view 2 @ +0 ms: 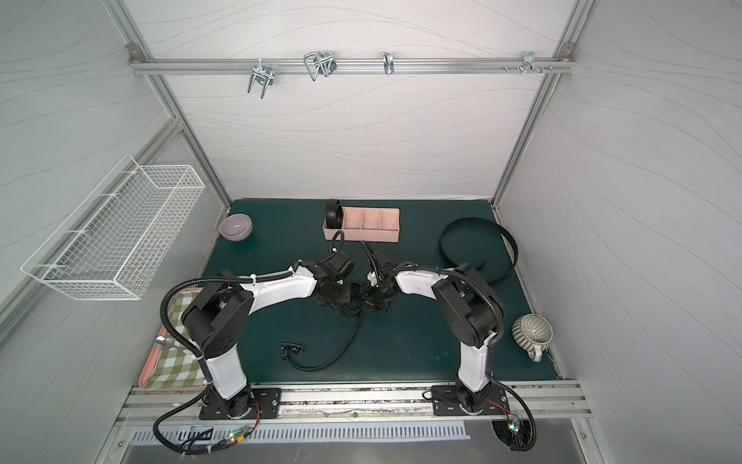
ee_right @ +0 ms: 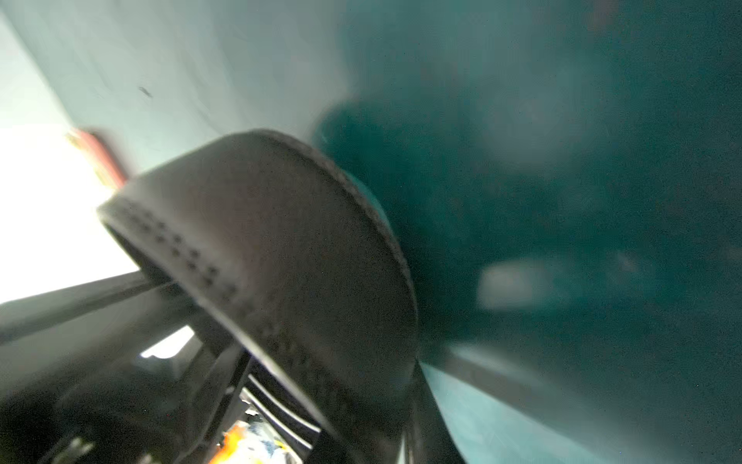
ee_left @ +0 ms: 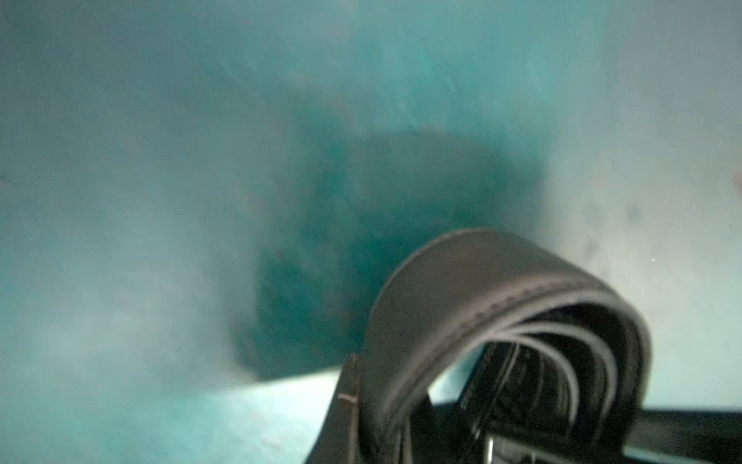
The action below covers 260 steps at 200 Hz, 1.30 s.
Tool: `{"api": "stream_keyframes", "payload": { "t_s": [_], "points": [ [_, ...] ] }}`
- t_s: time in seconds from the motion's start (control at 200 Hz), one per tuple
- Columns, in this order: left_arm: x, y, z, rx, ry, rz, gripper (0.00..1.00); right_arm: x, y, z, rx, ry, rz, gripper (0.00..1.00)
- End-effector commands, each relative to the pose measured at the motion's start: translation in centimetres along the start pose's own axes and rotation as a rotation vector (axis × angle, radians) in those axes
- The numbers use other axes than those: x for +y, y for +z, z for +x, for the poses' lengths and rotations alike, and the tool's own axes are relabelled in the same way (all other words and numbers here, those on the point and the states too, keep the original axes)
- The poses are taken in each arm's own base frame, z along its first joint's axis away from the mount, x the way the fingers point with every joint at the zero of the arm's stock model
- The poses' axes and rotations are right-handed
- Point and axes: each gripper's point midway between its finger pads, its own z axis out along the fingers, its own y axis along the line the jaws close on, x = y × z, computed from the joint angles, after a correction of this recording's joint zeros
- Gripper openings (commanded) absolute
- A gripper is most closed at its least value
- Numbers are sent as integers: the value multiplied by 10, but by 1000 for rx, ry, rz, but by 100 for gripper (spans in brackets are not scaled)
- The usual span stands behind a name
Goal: Place the belts into the storage roll
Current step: Roll the belt at the center of the board.
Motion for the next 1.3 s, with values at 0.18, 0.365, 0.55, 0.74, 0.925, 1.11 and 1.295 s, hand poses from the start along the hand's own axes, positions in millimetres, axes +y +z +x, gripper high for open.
{"api": "stream_keyframes", "payload": {
  "t_s": [0.18, 0.365, 0.55, 0.74, 0.925, 1.11, 1.295],
  "points": [
    [-7, -51, 31, -5, 16, 89, 63, -12, -26, 12, 31, -148, 135, 6],
    [11, -100, 35, -162, -7, 140, 84, -20, -34, 6, 32, -174, 171, 6],
    [-3, -118, 76, -259, 160, 267, 83, -31, -42, -7, 46, -185, 226, 6],
    [-32, -107, 118, -300, 377, 300, 76, -36, -55, -26, 71, -179, 264, 6],
    [-54, -81, 131, -296, 458, 224, 72, -40, -57, -35, 77, -167, 267, 6],
    [-10, -52, 98, -379, 412, -213, 67, -42, -59, -33, 71, -162, 254, 7],
    [21, -29, 91, -357, 369, -400, 67, -47, -62, -25, 77, -167, 257, 7]
  ]
}}
